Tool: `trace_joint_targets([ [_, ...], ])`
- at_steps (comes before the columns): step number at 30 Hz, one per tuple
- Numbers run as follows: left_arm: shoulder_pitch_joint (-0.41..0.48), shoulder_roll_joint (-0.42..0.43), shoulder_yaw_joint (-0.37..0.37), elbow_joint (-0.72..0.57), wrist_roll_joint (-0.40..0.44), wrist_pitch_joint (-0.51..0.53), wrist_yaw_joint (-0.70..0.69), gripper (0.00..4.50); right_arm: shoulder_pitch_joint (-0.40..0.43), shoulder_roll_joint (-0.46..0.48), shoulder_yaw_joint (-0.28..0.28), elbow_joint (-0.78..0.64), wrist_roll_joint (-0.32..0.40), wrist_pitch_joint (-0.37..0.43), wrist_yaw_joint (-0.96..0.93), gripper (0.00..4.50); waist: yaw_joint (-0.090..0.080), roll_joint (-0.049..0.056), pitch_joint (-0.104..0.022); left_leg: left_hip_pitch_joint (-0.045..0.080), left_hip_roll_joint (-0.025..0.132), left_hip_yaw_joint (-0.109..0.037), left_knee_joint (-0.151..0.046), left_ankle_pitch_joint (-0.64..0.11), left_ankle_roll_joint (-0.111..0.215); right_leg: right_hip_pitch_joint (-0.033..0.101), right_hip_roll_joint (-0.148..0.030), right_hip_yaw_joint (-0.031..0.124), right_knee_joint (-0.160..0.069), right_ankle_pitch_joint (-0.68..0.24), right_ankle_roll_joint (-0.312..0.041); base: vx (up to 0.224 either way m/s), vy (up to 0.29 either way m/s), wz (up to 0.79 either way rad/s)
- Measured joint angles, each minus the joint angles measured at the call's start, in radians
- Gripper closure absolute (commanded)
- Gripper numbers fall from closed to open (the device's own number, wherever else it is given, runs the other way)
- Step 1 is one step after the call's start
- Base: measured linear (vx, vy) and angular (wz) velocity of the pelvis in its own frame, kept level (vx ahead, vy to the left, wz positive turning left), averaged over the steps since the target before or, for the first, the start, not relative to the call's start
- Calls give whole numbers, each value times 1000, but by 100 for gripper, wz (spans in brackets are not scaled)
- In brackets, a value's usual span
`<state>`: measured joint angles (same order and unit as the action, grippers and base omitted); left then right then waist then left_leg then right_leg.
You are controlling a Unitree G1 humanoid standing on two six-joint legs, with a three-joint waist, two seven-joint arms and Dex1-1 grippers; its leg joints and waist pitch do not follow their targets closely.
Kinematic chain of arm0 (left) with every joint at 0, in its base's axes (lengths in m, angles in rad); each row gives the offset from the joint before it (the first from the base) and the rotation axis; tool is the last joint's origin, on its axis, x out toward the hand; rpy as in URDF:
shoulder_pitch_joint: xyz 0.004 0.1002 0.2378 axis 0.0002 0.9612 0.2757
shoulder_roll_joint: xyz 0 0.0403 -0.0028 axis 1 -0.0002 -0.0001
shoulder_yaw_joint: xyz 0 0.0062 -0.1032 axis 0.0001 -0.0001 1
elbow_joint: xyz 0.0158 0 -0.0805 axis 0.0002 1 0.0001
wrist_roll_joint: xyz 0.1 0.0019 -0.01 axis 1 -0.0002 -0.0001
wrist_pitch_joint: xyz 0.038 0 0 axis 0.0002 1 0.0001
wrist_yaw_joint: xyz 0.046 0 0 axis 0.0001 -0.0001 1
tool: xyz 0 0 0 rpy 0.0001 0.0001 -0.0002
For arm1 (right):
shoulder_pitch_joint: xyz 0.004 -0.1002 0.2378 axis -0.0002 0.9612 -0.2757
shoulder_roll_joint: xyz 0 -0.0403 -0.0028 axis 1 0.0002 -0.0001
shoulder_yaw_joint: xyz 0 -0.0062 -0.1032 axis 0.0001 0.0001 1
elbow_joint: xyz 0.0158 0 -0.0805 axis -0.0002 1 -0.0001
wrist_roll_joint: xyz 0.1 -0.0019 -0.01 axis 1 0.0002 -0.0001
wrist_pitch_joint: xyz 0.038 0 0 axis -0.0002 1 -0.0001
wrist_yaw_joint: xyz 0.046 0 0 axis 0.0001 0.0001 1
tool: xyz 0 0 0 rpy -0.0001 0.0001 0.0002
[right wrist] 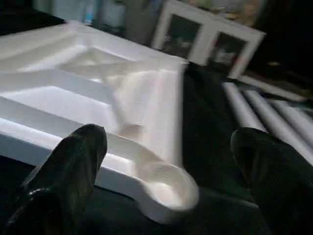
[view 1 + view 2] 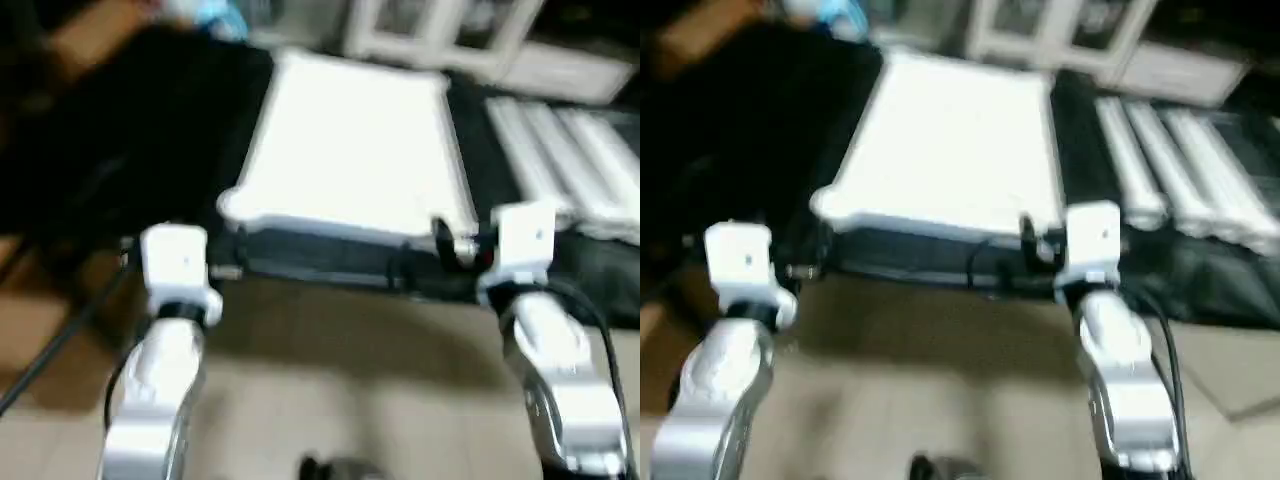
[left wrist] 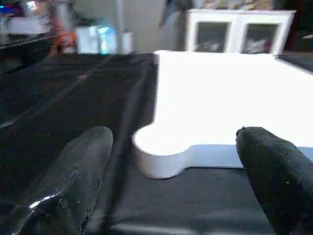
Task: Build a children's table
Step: Move to table
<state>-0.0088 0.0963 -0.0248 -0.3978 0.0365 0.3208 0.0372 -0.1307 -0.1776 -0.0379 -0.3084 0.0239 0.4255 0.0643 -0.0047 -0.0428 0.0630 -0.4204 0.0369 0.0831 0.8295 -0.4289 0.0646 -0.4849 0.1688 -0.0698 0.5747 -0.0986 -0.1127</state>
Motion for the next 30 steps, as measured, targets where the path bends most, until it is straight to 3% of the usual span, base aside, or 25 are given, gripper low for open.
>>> trace_joint_targets([
  [1,10,9,5,2,2,3,0,0,3,10,10,1,1,0,2,2,-7,-3,-2,0,13,5,4,1,-4,-33,-38,-33,119,-60,98,-69,-64,-50],
  [2,7,8,7,3,5,7,1,0,18,1,4,-1,0,-1,4,2,4,-1,-4,0,31,10,-5,13,-12,-79,-103,-31,303,-127,181,-69,-64,-50],
  [3,8,7,7,-1,8,7,1,0,17,-4,0,4,0,0,5,2,13,16,-4,-1,54,13,-12,21,-24,-83,-151,-29,332,-152,188,-65,-61,-28],
  [4,9,10,10,-2,10,7,3,0,11,-3,3,4,1,0,8,2,24,23,-4,-2,69,14,-28,33,-34,-73,-198,-28,312,-170,185,-80,-106,-40],
  [5,9,13,12,-2,22,7,9,0,10,-4,6,1,2,-1,11,2,35,25,-2,-2,74,-2,-49,52,-53,-47,-257,-21,261,-182,169,-80,-106,-40],
  [6,9,12,12,-2,29,8,12,0,10,-5,6,0,3,-1,12,2,41,23,-2,-1,80,-11,-63,64,-68,-15,-279,-15,220,-179,151,-69,-212,-13],
  [7,9,12,12,-5,40,8,17,0,10,-6,6,-1,5,-1,18,2,46,13,-3,1,83,-17,-78,78,-83,17,-283,-3,179,-169,129,-48,-321,8],
  [8,11,13,12,-12,50,9,23,0,9,-7,5,-3,6,-1,24,2,48,-11,-5,5,78,-19,-100,99,-99,49,-283,10,127,-158,95,-48,-321,8],
  [9,14,8,11,-12,57,9,29,0,4,-14,5,-2,6,-1,29,2,52,-21,-3,12,79,-29,-111,110,-107,68,-281,18,108,-185,104,-32,-391,3],
  [10,19,-2,7,-12,59,10,35,0,8,-21,2,-2,7,-1,31,2,54,-22,2,12,77,-31,-114,120,-92,74,-273,14,105,-181,106,-59,-356,5],
  [11,16,-27,-1,-14,59,10,44,0,29,-35,-20,1,11,1,31,2,63,-25,6,4,82,-2,-65,114,-5,81,-268,6,99,-174,110,-59,-356,5],
  [12,18,-39,-11,-18,60,10,51,0,35,-37,-35,5,13,4,30,2,62,-33,11,5,75,19,-46,105,-1,89,-260,3,92,-169,107,-90,-295,6],
  [13,17,-35,-15,-20,60,7,53,0,35,-37,-44,3,14,4,31,2,60,-33,13,20,59,34,-58,105,-4,95,-254,-2,86,-162,102,-101,-257,-2],
  [14,18,-20,-16,-21,59,-5,49,0,35,-39,-44,-1,15,2,33,2,57,-30,16,40,42,42,-94,107,-6,101,-237,-10,75,-152,91,-101,-257,-2],
  [15,19,-8,-15,-25,58,-19,39,0,35,-41,-45,-7,16,-3,36,2,58,-11,23,59,38,40,-141,113,-16,108,-220,-22,65,-143,82,-128,-194,-3],
  [17,43,14,-11,-31,56,-37,22,0,41,-31,-34,-8,25,-6,46,2,56,-7,37,60,60,32,-165,143,-59,115,-208,-51,35,-119,75,-138,-152,-10],
  [19,48,13,-11,-31,56,-42,14,0,41,-25,-32,-8,27,-7,50,2,49,-1,44,67,74,42,-179,159,-66,119,-205,-60,19,-103,70,-111,-92,4],
  [22,47,7,-9,-34,56,-45,13,0,40,-19,-33,-8,36,-9,50,2,40,4,63,106,78,65,-202,160,-73,140,-211,-62,11,-107,68,-101,-63,11],
  [24,47,-1,-9,-51,56,-44,13,0,38,-11,-34,-8,52,-8,52,2,27,35,78,132,116,67,-202,148,-88,191,-216,-135,-34,-114,70,-85,-32,3],
  [25,40,1,-10,-62,56,-44,13,0,39,-5,-33,-13,55,-9,53,2,33,42,82,126,126,69,-204,147,-90,197,-220,-140,30,-158,86,123,27,-13],
  [26,28,10,-10,-70,56,-44,12,0,47,-3,-34,-15,56,-9,53,2,32,28,78,122,124,74,-200,148,-91,195,-231,-118,116,-190,91,123,27,-13],
  [27,27,10,-10,-74,57,-45,13,0,44,-3,-34,-16,57,-8,54,2,34,7,69,126,118,84,-197,148,-92,205,-231,-65,129,-208,88,190,-59,-14],
  [28,34,10,-6,-74,58,-45,13,0,35,-4,-32,-16,57,-10,57,2,38,-12,63,124,109,82,-192,146,-99,224,-230,-36,118,-265,92,62,-106,-24],
  [29,46,6,-11,-69,59,-44,13,0,36,-9,-35,-17,57,-12,59,2,51,-14,61,116,99,65,-187,125,-95,232,-224,-25,106,-268,91,62,-106,-24],
  [30,45,-1,-22,-67,59,-44,12,0,44,-16,-42,-16,57,-12,61,2,62,-9,59,102,91,51,-146,115,-70,236,-222,-24,99,-268,89,34,-72,-14],
])
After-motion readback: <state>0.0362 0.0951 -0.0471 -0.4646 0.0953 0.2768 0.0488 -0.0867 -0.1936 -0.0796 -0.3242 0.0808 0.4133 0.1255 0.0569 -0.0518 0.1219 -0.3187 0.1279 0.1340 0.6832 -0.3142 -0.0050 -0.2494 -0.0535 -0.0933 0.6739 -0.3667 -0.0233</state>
